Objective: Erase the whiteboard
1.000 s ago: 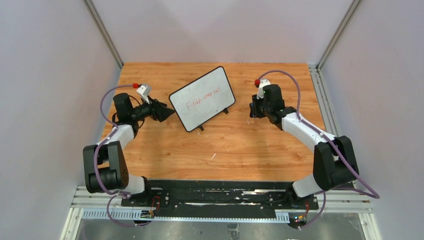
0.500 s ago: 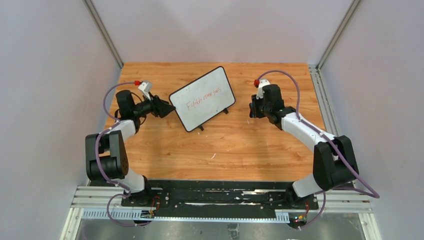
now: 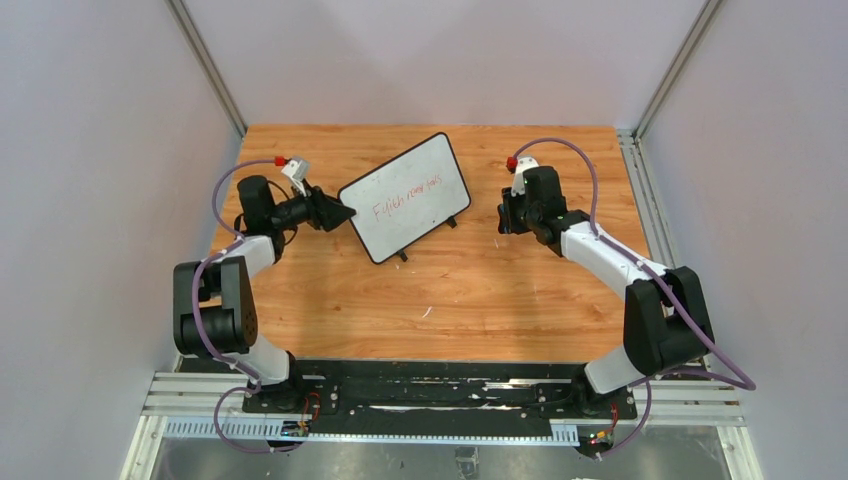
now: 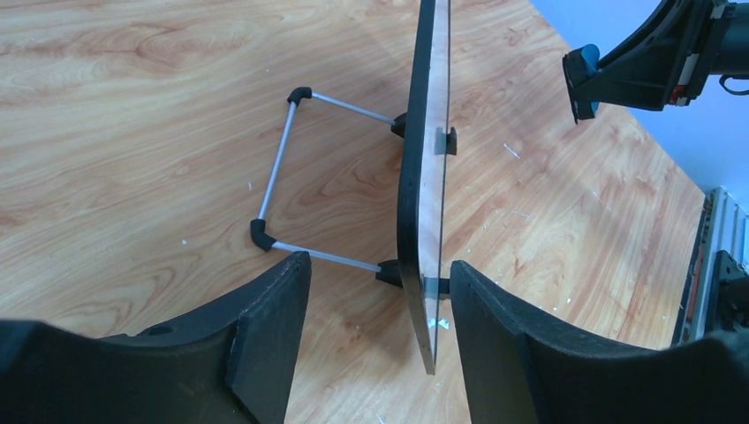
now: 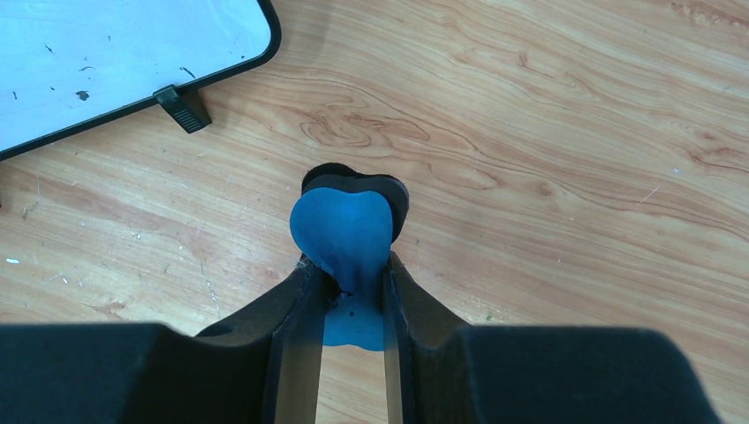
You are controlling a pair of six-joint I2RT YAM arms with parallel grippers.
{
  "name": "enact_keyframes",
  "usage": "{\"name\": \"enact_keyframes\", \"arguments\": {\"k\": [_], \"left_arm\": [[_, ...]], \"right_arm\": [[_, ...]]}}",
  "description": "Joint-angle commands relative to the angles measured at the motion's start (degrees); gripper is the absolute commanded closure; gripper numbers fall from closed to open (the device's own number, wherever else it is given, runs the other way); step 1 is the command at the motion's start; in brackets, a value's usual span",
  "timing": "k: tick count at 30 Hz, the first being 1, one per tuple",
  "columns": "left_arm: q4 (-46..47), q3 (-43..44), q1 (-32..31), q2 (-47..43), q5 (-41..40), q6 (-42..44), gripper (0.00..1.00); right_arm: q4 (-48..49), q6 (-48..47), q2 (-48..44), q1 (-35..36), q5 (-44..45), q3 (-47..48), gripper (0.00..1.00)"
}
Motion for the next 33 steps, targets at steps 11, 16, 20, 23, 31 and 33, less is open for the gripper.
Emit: {"name": "enact_keyframes", "arguments": {"k": [11, 16, 20, 23, 31, 33], "left_arm": [[1.6, 2.9, -1.8, 1.3, -0.3, -1.0, 0.49], [1.6, 2.8, -1.9, 1.2, -0.3, -0.9, 0.52], [1.6, 2.8, -1.9, 1.3, -0.3, -0.9, 0.58], [1.6, 2.8, -2.0, 1.2, -0.2, -1.0, 0.60], [1.6, 2.8, -1.9, 1.0, 0.0, -1.7, 0.74], [1.7, 2.7, -1.9, 1.0, 0.0, -1.7, 0.79]], "right_arm": [[-0.4, -1.1, 0.6, 0.9, 1.5, 1.9, 0.99], [-0.5, -1.1, 0.8, 0.9, 1.5, 2.0, 0.99], [-0.5, -1.1, 0.8, 0.9, 1.6, 1.9, 0.99], [-0.4, -1.1, 0.9, 0.9, 1.7, 1.8, 0.99], [-0.8, -0.9, 1.3, 1.0, 1.9, 2.1, 0.99], [-0.6, -0.9, 1.3, 1.1, 1.9, 2.0, 0.99]]}}
